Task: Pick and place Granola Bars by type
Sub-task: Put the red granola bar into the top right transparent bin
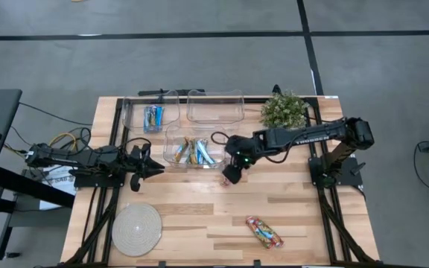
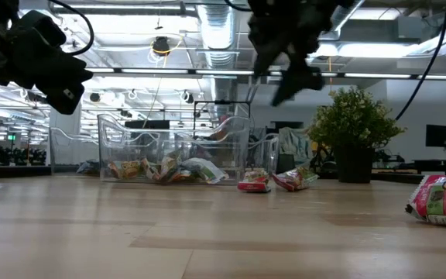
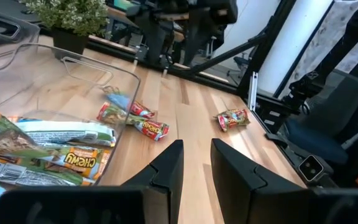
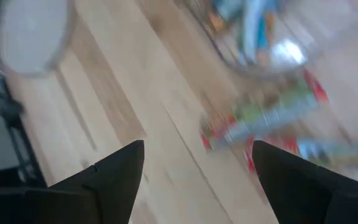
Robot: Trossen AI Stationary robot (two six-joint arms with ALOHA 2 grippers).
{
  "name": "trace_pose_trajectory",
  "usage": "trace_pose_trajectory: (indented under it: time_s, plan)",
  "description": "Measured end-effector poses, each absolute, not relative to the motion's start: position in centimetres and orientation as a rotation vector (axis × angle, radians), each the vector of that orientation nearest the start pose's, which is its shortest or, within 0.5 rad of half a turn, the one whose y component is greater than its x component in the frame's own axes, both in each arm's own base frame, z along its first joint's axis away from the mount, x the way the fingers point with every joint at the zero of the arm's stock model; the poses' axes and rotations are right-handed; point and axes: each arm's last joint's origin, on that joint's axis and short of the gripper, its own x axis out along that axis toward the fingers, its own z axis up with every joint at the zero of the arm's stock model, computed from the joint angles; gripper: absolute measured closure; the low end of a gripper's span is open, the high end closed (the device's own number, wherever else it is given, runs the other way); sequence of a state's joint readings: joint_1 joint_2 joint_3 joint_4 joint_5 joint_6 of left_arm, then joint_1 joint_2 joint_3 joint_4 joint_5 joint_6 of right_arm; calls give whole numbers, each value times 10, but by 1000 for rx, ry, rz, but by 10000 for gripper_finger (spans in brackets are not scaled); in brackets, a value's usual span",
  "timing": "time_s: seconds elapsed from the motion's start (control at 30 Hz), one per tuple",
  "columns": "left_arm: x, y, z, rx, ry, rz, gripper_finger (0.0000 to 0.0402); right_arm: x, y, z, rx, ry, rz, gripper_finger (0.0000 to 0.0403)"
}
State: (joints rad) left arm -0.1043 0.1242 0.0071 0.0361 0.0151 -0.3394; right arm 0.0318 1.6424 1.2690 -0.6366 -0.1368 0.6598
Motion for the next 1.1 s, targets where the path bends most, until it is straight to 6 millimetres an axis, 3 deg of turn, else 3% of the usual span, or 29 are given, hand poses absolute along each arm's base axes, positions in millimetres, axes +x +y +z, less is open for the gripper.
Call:
trace_pose_trajectory:
  time_s: [0.3,0.67,1.1]
  plan:
    - [104,-11,159,-333,100,-104,328,316,44,242,704,1274,-297,109]
    - [104,-11,159,-333,100,-104,328,304,96,242,717,1321,-265,109]
    - [104,-11,159,-332,100,-104,328,271,167,241,676,1363,-236,109]
